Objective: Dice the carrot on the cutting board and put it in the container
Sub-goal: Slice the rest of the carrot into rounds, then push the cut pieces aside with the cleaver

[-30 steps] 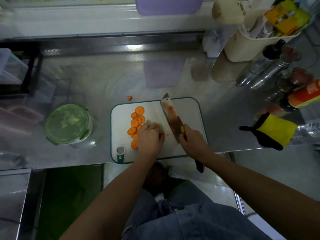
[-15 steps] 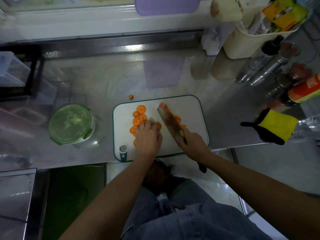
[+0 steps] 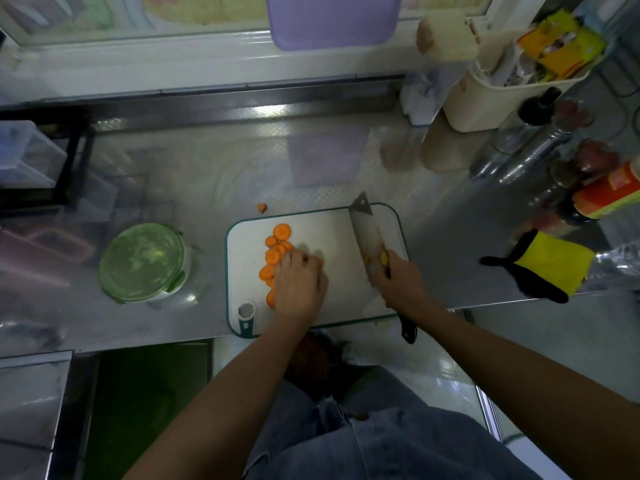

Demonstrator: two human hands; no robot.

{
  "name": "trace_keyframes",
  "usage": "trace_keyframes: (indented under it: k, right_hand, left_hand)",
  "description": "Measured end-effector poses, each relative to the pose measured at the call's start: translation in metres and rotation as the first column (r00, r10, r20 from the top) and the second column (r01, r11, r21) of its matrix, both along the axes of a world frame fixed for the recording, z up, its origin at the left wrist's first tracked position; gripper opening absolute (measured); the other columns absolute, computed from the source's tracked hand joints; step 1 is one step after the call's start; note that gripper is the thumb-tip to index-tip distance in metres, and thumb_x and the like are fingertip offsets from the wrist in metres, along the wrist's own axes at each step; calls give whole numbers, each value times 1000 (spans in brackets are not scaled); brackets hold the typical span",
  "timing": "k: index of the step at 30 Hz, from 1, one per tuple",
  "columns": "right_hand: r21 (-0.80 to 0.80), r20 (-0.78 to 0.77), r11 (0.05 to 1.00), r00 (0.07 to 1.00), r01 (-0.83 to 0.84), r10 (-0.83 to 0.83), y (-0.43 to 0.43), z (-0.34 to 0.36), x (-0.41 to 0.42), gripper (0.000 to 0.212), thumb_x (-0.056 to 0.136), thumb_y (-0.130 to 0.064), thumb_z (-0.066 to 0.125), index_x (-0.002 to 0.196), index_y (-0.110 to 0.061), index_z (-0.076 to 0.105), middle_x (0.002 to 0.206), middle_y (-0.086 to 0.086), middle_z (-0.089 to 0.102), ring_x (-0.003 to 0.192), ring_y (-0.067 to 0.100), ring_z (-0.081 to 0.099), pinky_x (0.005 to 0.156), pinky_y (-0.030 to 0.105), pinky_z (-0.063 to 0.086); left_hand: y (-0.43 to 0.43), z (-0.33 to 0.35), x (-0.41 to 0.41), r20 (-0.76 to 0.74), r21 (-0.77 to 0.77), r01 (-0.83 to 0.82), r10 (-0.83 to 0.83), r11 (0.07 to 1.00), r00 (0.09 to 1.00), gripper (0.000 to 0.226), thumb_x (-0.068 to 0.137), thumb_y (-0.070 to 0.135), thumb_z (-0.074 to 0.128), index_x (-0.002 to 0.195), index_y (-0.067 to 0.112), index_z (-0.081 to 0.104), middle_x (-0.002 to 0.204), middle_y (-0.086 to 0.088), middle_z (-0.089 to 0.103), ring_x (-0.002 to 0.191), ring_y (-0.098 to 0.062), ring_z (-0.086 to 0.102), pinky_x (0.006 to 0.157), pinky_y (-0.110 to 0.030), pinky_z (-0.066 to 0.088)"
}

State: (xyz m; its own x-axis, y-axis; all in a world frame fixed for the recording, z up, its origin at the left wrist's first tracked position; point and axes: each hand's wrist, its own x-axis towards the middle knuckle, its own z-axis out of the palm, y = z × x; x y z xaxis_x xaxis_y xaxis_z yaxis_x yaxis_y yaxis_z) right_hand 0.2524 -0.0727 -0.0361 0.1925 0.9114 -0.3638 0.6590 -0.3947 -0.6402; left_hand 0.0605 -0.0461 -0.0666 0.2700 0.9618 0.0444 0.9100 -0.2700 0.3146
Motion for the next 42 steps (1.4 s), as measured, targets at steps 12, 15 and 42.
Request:
trace_keyframes:
  k: [12, 15, 42]
  right_hand:
    - [-160, -408, 934, 840, 319, -357, 6, 27, 21, 10, 95, -10, 42, 92, -5, 50, 60, 11, 50, 43, 18, 45, 41, 25, 40]
    - [-193, -415, 924, 826, 329, -381, 8, 28, 23, 11, 95, -11, 41, 91, -6, 50, 62, 10, 50, 46, 17, 45, 44, 27, 40]
    - [296, -79, 925, 959, -239, 273, 2, 10, 10, 47, 86, -58, 19, 128, -52, 38, 142, 9, 35, 126, 22, 30, 109, 32, 23]
  left_hand:
    - [3, 4, 65, 73, -144, 233, -225, 962, 972, 71, 95, 60, 4, 149, 22, 32, 148, -17, 34, 131, -37, 35, 105, -48, 32]
    - [6, 9, 69, 96, -195, 226, -210, 955, 973, 73, 93, 61, 1, 150, 26, 28, 152, -16, 27, 137, -37, 26, 110, -46, 23]
    - [25, 48, 65, 497, -773, -182, 758, 608, 423, 24, 96, 16, 37, 79, 11, 53, 76, -14, 54, 59, -20, 48, 45, -24, 35]
